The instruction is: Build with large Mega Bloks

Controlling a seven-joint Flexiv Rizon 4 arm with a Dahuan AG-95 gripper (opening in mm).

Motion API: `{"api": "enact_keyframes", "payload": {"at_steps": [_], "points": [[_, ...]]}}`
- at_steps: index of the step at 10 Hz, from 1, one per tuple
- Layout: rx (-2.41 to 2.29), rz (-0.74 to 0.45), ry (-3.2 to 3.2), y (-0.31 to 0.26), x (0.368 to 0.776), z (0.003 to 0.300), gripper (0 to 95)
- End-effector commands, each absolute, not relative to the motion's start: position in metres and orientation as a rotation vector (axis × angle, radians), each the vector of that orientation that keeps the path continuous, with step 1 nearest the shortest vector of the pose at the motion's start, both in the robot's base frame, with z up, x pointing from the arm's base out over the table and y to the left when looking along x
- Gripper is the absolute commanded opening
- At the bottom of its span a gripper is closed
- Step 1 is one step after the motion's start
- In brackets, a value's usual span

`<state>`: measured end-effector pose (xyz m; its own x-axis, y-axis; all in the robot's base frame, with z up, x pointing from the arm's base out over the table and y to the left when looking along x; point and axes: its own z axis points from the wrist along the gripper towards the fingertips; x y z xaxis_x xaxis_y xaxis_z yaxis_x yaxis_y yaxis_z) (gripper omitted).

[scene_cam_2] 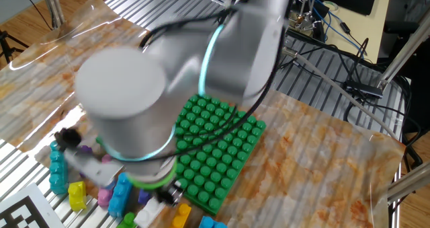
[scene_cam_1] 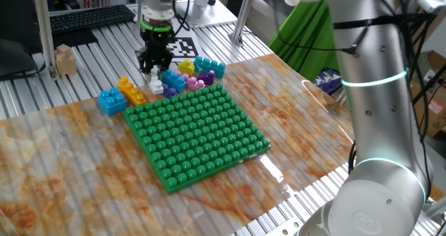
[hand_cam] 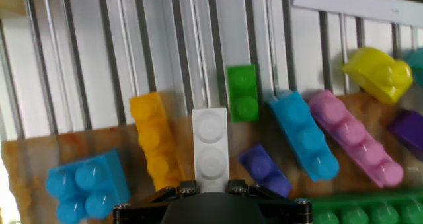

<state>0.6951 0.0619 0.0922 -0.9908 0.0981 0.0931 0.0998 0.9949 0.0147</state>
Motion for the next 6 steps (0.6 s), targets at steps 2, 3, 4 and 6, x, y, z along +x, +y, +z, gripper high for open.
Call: {"api": "enact_keyframes", "payload": {"at_steps": [2, 3, 4, 6], "points": [[-0.173, -0.016, -3.042, 0.072, 0.672, 0.099, 0.0], [-0.184, -0.016, -3.04, 0.076, 0.661, 0.1, 0.0], [-0.182, -0.014, -3.04, 0.078, 0.652, 0.1, 0.0], [-0.178, -0.01, -3.041, 0.08, 0.629, 0.099, 0.0]]}}
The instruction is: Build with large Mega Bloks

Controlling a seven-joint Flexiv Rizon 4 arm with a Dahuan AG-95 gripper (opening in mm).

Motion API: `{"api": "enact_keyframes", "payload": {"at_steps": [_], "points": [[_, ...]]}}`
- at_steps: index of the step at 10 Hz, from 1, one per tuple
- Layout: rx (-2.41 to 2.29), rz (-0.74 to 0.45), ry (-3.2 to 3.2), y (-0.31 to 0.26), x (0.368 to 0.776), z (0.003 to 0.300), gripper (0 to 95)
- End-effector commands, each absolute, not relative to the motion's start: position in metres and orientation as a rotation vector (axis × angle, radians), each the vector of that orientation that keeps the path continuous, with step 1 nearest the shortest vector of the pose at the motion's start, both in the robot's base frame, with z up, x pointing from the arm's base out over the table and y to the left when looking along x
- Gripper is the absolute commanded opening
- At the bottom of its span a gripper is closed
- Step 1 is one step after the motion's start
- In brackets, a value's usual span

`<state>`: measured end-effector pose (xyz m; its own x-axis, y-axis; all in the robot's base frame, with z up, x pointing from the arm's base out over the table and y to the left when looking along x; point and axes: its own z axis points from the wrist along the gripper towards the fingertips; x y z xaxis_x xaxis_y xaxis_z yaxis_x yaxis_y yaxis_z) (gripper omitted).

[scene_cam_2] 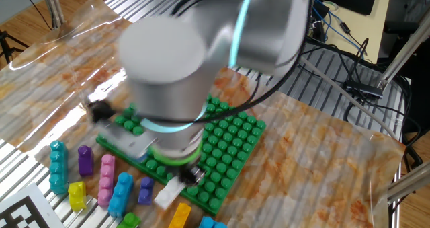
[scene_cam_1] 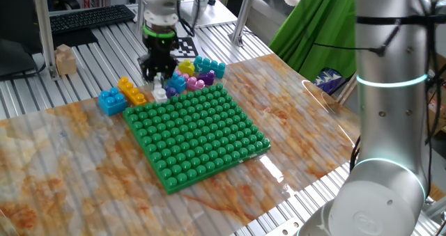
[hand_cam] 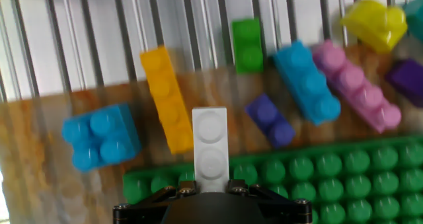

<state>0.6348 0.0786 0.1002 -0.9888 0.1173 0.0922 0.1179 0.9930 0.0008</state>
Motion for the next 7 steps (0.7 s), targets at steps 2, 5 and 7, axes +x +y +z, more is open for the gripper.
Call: {"api": "enact_keyframes", "payload": {"at_steps": [2, 5, 7], "points": [[-0.174, -0.004, -3.042, 0.082, 0.614, 0.095, 0.0], [-0.163, 0.003, -3.046, 0.085, 0.593, 0.086, 0.0], [-0.153, 0.005, -3.053, 0.085, 0.581, 0.081, 0.0]]}}
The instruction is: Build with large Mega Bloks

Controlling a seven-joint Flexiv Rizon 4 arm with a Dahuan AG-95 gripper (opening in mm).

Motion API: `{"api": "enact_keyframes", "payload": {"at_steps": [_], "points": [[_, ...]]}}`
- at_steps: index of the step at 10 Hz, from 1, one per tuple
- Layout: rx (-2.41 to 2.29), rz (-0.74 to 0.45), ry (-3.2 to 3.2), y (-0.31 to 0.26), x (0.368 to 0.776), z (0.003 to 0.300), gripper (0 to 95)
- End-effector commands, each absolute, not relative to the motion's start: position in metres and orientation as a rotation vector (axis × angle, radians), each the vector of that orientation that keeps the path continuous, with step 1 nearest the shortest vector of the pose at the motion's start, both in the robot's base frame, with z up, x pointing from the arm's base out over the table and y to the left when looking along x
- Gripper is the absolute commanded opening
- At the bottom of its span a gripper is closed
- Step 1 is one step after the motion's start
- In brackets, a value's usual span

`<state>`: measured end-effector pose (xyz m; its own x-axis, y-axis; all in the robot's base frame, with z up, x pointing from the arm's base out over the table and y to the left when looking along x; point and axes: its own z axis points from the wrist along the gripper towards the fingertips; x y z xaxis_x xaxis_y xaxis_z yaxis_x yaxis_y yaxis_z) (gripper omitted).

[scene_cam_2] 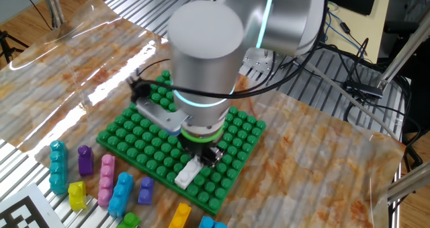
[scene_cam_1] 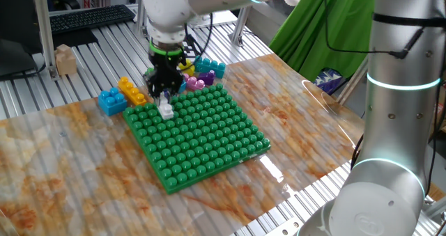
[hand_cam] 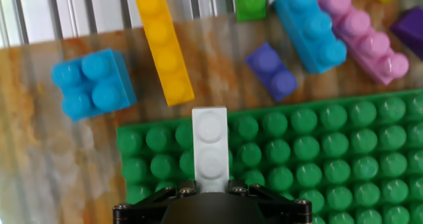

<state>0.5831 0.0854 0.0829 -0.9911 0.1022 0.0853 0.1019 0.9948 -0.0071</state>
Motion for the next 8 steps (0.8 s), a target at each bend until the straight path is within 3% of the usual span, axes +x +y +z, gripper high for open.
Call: {"api": "enact_keyframes", "payload": {"at_steps": [1, 8], "points": [[-0.15, 0.008, -3.054, 0.086, 0.577, 0.079, 0.0], [-0.127, 0.05, -3.064, 0.083, 0.565, 0.067, 0.0]]}}
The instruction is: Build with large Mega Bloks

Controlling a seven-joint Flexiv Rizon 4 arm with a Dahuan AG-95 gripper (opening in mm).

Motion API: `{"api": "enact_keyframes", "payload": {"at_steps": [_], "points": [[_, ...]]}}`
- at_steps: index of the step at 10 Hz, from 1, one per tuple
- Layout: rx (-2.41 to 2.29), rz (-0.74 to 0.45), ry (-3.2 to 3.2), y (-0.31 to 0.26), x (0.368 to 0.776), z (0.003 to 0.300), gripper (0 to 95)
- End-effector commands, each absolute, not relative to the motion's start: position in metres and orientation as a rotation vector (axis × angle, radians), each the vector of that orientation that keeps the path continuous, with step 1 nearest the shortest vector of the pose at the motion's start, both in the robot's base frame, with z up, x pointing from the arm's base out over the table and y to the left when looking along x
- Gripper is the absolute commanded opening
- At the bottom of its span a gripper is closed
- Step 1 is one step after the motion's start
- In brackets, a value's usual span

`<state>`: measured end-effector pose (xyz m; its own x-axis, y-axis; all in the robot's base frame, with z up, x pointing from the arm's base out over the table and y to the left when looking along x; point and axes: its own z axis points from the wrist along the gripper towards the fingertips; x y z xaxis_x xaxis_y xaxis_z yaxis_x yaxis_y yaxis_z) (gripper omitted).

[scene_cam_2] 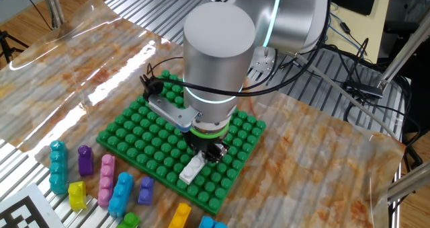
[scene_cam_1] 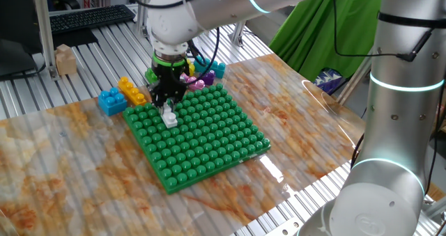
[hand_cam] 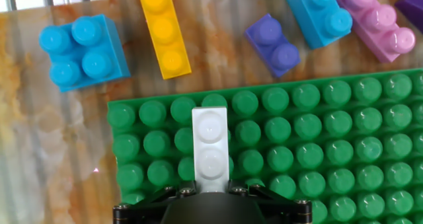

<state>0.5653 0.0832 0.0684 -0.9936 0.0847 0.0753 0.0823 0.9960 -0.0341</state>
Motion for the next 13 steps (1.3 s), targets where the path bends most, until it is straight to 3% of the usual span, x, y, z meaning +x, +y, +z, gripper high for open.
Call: {"api": "enact_keyframes", "payload": {"at_steps": [1, 13], "points": [[-0.125, 0.051, -3.064, 0.082, 0.564, 0.065, 0.0], [-0.131, -0.006, -3.074, 0.081, 0.555, 0.051, 0.0]]}}
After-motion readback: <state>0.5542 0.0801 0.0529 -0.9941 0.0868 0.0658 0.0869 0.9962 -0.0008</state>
